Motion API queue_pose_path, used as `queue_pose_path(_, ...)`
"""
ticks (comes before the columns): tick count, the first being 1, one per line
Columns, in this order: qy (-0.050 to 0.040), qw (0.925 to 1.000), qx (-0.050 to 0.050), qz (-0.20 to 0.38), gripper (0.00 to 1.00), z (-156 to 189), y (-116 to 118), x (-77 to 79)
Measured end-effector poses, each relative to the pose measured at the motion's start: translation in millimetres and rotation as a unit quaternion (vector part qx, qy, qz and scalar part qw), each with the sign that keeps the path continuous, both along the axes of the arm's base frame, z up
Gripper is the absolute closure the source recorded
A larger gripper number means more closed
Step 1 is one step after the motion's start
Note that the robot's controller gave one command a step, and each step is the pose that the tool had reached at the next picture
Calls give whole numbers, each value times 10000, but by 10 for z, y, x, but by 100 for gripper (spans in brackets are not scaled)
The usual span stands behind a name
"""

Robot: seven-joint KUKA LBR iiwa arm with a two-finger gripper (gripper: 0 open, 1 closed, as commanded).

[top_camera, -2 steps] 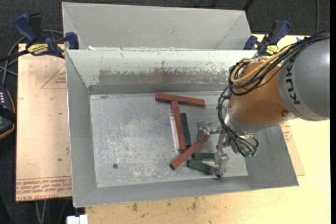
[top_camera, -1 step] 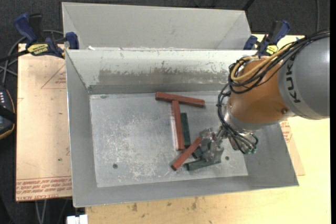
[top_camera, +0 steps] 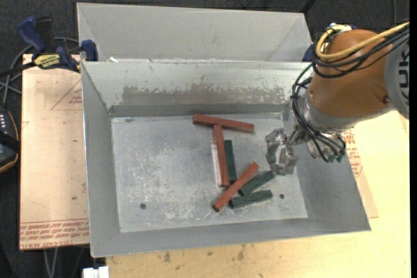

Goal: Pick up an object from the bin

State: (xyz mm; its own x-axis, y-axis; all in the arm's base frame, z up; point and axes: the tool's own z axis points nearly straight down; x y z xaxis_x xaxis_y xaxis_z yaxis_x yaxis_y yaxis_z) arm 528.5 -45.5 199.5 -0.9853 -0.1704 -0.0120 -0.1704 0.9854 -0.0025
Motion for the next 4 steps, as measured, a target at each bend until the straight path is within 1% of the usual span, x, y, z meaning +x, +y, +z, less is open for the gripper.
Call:
queue_pose_path(1,46,10000,6,-1,0,-48,2,-19)
queue_pose_path(2,56,9999,14,-107,0,-1319,-31,-80)
queue_pose_path(3,27,9999,2,-103,100,-1267,-39,-56)
queue_pose_path(4,-1,9996,0,-274,100,513,-139,-79)
